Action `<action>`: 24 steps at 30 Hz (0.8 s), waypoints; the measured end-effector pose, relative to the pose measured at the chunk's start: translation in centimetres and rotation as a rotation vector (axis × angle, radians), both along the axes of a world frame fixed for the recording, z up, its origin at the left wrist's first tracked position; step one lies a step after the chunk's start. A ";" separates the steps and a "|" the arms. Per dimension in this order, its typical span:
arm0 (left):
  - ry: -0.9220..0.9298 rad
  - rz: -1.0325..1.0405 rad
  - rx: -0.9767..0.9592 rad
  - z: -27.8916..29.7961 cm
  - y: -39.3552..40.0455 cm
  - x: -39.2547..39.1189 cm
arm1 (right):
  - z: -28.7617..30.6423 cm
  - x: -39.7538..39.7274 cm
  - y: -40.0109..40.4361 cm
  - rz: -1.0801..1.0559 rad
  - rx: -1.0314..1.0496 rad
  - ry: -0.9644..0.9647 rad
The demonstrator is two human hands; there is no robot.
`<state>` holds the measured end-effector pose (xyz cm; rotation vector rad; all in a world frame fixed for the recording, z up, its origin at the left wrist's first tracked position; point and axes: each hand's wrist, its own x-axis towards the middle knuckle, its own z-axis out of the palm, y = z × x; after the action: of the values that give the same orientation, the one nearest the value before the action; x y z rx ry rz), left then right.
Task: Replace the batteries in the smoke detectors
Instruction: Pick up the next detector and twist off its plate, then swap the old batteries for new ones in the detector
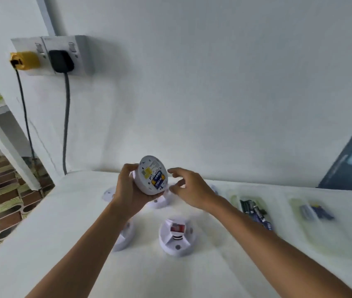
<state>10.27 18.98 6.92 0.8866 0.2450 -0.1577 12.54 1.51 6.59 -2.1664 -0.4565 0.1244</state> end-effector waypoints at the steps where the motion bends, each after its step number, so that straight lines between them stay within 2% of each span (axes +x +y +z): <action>1: -0.006 -0.021 -0.012 0.1 -3.2 0.2 | 0.2 -0.2 -3.1 -0.009 0.007 0.002; 9: -0.038 -0.250 -0.110 0.6 -25.6 0.4 | 1.2 -2.6 -24.2 -0.155 0.043 -0.017; 13: -0.039 -0.324 -0.059 0.1 -34.7 1.2 | 0.4 -3.4 -32.3 -0.275 0.024 -0.030; 18: -0.040 -0.342 -0.003 -0.5 -41.6 1.3 | -1.7 -4.2 -37.5 -0.385 0.134 -0.085; 24: -0.027 -0.315 0.086 -1.1 -43.9 1.2 | -3.9 -4.3 -38.3 -0.519 0.296 -0.108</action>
<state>11.51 -24.87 5.80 1.0092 0.0862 -0.4297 8.20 -36.78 2.68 -1.9344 0.0399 -0.3290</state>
